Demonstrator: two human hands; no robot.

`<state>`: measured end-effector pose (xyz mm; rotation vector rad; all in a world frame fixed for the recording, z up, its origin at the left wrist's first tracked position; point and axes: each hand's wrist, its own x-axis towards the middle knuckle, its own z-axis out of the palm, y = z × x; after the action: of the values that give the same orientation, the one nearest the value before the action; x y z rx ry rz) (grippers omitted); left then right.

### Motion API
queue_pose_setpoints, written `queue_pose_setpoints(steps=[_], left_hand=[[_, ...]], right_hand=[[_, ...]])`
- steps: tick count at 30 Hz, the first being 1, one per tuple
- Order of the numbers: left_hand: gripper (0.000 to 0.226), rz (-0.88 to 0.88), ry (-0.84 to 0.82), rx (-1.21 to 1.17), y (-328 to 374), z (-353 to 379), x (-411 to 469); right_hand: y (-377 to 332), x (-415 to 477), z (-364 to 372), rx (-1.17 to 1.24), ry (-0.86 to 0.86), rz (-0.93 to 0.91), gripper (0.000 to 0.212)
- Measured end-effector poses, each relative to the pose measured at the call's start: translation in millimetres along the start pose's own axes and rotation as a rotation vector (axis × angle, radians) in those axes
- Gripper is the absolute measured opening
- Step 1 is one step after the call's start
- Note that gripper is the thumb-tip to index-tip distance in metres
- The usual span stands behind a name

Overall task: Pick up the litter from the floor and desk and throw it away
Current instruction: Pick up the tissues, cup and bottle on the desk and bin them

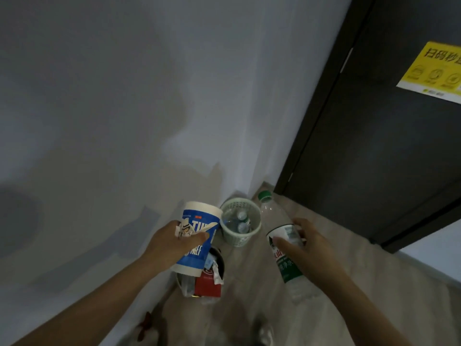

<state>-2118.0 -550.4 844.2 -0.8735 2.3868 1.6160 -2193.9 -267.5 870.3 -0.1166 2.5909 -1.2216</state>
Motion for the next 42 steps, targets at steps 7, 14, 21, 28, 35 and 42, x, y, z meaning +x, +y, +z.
queue_pose_setpoints(steps=[7, 14, 21, 28, 35, 42], left_hand=[[0.042, -0.184, 0.071, 0.081, -22, 40, 80], [0.056, -0.431, 0.159, 0.220, -73, 106, 145], [0.057, -0.563, 0.192, 0.380, -145, 155, 208], [0.079, -0.449, 0.233, 0.466, -233, 209, 275], [0.074, -0.429, 0.228, 0.499, -301, 259, 337], [0.073, -0.532, 0.225, 0.443, -368, 294, 388]], right_hand=[[33, 109, 10, 0.003, -0.138, 0.018, 0.048], [80, 225, 34, -0.039, -0.287, 0.042, 0.051], [140, 294, 103, -0.083, -0.432, 0.115, 0.049], [207, 325, 179, -0.054, -0.441, 0.186, 0.043], [279, 347, 235, -0.053, -0.475, 0.258, 0.055], [340, 364, 277, -0.084, -0.472, 0.290, 0.052]])
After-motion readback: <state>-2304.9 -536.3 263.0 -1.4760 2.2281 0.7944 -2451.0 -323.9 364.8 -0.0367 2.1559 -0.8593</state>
